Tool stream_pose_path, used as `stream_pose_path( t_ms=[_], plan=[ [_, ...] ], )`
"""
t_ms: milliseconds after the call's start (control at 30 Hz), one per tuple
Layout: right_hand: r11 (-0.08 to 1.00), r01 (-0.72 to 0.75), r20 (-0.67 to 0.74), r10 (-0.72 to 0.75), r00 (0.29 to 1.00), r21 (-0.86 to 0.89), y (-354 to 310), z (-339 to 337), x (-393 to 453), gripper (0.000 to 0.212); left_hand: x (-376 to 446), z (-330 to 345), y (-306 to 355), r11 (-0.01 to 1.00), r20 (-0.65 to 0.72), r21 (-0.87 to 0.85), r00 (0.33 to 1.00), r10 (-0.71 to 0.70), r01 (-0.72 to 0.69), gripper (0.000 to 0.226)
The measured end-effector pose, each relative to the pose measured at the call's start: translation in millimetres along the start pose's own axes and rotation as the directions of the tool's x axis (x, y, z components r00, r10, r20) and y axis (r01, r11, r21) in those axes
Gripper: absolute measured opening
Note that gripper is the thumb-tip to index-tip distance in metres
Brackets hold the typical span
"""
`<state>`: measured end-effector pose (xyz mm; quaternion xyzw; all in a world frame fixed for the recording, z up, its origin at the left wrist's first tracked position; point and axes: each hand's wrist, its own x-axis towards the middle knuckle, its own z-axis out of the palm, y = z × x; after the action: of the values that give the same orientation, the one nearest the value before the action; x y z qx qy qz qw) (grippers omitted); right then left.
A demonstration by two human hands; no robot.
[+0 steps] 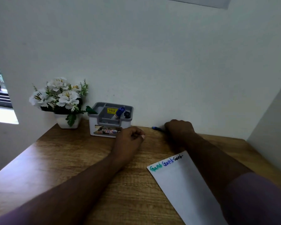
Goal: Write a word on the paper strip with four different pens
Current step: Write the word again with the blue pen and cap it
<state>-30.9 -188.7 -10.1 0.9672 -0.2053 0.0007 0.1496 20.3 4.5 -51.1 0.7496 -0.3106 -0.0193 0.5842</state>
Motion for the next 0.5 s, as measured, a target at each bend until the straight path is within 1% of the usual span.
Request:
stream_pose_path(
  t_ms=[33, 67, 100, 133, 167, 200, 233, 267, 300, 333, 367, 433, 500],
  plan=[
    [0.999, 0.035, -0.024, -0.035, 0.999, -0.023, -2.3, -4.9, -1.7, 0.023, -0.3, -0.1, -0.3, 1.000, 0.003, 0.006, 1.000, 0.011, -0.011, 0.012],
    [0.998, 0.069, -0.059, -0.069, 0.996, -0.006, -4.5, -8.9, -3.8, 0.020, -0.7, -0.2, -0.1, 1.000, 0.002, 0.010, 1.000, 0.021, -0.021, 0.012],
    [0.992, 0.107, -0.119, -0.098, 0.988, 0.073, -7.0, -13.3, -7.6, 0.018, -0.8, -0.1, -0.3, 0.999, -0.002, 0.016, 0.999, 0.033, -0.033, 0.015],
    [0.962, 0.148, -0.178, -0.108, 0.978, 0.228, -8.6, -16.9, -12.7, 0.017, -1.6, 0.1, 0.2, 0.998, -0.003, 0.024, 0.999, 0.052, -0.052, 0.018],
    [0.876, 0.199, -0.234, -0.102, 0.967, 0.440, -9.5, -19.4, -19.8, 0.019, -2.8, 0.4, 1.5, 0.997, 0.004, 0.031, 0.997, 0.072, -0.072, 0.024],
    [0.723, 0.242, -0.276, -0.075, 0.958, 0.646, -11.4, -22.4, -30.0, 0.019, -4.2, 0.8, 3.6, 0.995, 0.023, 0.024, 0.995, 0.092, -0.093, 0.031],
    [0.547, 0.271, -0.294, -0.048, 0.955, 0.792, -14.3, -25.4, -42.6, 0.016, -5.8, 1.6, 6.1, 0.993, 0.051, 0.008, 0.992, 0.116, -0.116, 0.037],
    [0.392, 0.289, -0.303, -0.027, 0.953, 0.874, -18.0, -27.2, -55.5, 0.010, -7.3, 2.6, 8.5, 0.989, 0.082, -0.001, 0.986, 0.144, -0.145, 0.039],
    [0.266, 0.289, -0.297, -0.009, 0.955, 0.919, -21.0, -26.1, -66.6, 0.006, -9.2, 3.5, 10.6, 0.983, 0.110, 0.005, 0.978, 0.179, -0.181, 0.036],
    [0.168, 0.281, -0.287, 0.013, 0.958, 0.945, -23.0, -23.6, -75.5, 0.006, -11.2, 3.8, 11.9, 0.975, 0.134, 0.037, 0.967, 0.214, -0.221, 0.030],
    [0.102, 0.272, -0.277, 0.043, 0.960, 0.957, -23.2, -21.6, -82.9, 0.006, -12.5, 3.4, 12.0, 0.963, 0.153, 0.084, 0.958, 0.242, -0.257, 0.023],
    [0.021, 0.274, -0.275, 0.106, 0.956, 0.961, -18.5, -17.1, -90.9, 0.009, -13.2, 2.0, 9.0, 0.941, 0.170, 0.145, 0.944, 0.282, -0.307, 0.018],
    [-0.006, 0.266, -0.262, 0.158, 0.952, 0.964, -19.5, -16.2, -95.7, 0.011, -15.4, 3.2, 10.0, 0.931, 0.194, 0.124, 0.929, 0.317, -0.343, 0.016]
  ],
)
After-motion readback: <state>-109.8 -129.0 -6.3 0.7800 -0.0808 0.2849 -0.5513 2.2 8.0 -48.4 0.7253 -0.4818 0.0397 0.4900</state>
